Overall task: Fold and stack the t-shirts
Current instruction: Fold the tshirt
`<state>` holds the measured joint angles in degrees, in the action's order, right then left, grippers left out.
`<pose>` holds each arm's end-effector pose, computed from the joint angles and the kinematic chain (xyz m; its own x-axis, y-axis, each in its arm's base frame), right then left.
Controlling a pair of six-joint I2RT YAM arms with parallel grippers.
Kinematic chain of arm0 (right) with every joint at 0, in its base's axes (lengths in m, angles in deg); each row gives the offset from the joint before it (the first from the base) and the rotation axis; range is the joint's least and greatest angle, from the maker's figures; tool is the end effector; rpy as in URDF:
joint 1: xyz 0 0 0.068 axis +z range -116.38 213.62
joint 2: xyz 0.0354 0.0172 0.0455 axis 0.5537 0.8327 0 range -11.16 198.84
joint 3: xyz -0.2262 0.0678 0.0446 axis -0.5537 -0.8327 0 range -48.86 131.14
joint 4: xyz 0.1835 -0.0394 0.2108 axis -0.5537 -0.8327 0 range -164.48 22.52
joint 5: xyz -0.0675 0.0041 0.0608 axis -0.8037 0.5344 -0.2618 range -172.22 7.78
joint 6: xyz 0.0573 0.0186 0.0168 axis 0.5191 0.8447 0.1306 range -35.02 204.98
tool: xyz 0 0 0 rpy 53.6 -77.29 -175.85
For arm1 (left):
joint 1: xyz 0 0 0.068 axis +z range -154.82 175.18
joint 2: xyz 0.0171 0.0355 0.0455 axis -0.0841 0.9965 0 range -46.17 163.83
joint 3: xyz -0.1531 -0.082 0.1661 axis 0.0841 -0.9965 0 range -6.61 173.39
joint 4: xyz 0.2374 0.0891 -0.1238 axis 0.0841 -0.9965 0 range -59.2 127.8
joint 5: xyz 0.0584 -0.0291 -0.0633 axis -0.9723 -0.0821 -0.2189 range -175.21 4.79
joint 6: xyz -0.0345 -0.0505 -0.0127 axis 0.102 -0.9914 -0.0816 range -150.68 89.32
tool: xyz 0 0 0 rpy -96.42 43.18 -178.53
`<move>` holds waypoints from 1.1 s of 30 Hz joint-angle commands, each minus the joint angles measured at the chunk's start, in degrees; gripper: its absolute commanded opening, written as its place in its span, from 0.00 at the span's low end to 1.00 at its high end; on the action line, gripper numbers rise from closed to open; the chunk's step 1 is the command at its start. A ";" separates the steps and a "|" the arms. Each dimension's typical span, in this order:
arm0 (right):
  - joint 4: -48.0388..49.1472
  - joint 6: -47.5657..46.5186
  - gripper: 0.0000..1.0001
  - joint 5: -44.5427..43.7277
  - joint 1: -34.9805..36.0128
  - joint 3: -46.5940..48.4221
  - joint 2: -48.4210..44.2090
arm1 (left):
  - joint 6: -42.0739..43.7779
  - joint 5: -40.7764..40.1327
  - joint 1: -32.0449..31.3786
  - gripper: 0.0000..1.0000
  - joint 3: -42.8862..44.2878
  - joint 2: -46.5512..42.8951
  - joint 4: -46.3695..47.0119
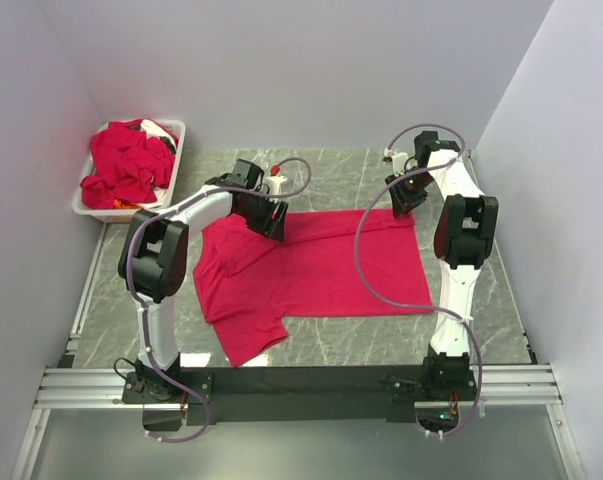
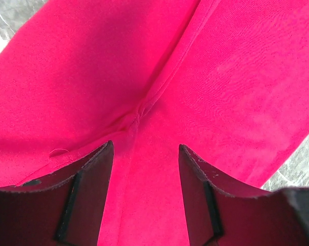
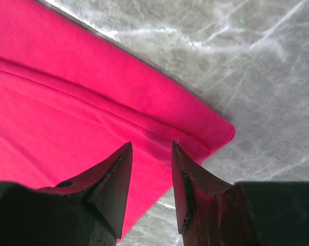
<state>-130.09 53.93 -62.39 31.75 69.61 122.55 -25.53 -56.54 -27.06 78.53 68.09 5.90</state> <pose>0.4778 0.0006 0.1515 -0.8161 -0.4587 -0.3514 -0.5387 0.8240 0.1756 0.3923 -0.1851 0.1447 -0.7574 0.3946 -0.5202 0.6176 0.6916 -0.3745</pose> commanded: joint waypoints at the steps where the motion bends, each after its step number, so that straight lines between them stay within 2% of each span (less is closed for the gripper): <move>1: -1.38 -1.91 0.44 -2.33 -0.24 -0.70 -1.43 | 0.30 1.31 -0.52 0.59 2.31 0.17 1.58; 6: 2.14 1.24 0.48 -3.66 -1.12 1.05 -1.79 | 0.30 0.87 -0.88 0.59 2.75 0.53 1.58; 15: 3.72 3.71 0.47 -5.50 -1.21 3.25 0.32 | 0.92 -0.19 -0.96 0.59 2.75 0.62 1.14; 22: 3.02 3.36 0.35 -6.65 -1.30 3.25 1.55 | 0.92 -1.24 -0.96 0.59 3.01 1.14 0.88; 28: 2.58 3.19 0.32 -7.18 -1.47 2.90 1.20 | 1.00 -1.24 -0.96 0.59 3.45 1.23 0.70; 32: 1.88 2.66 0.21 -7.09 -1.56 2.47 0.06 | 1.01 -1.51 -0.96 0.59 3.01 1.06 0.79; 33: 2.05 2.49 0.15 -7.18 -1.56 1.59 -0.29 | 1.09 -1.51 -0.96 0.59 2.92 1.06 0.87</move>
<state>-127.40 56.80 -69.16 30.70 70.82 124.32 -25.38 -58.09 -27.79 79.67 69.22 5.90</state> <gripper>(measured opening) 0.189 0.593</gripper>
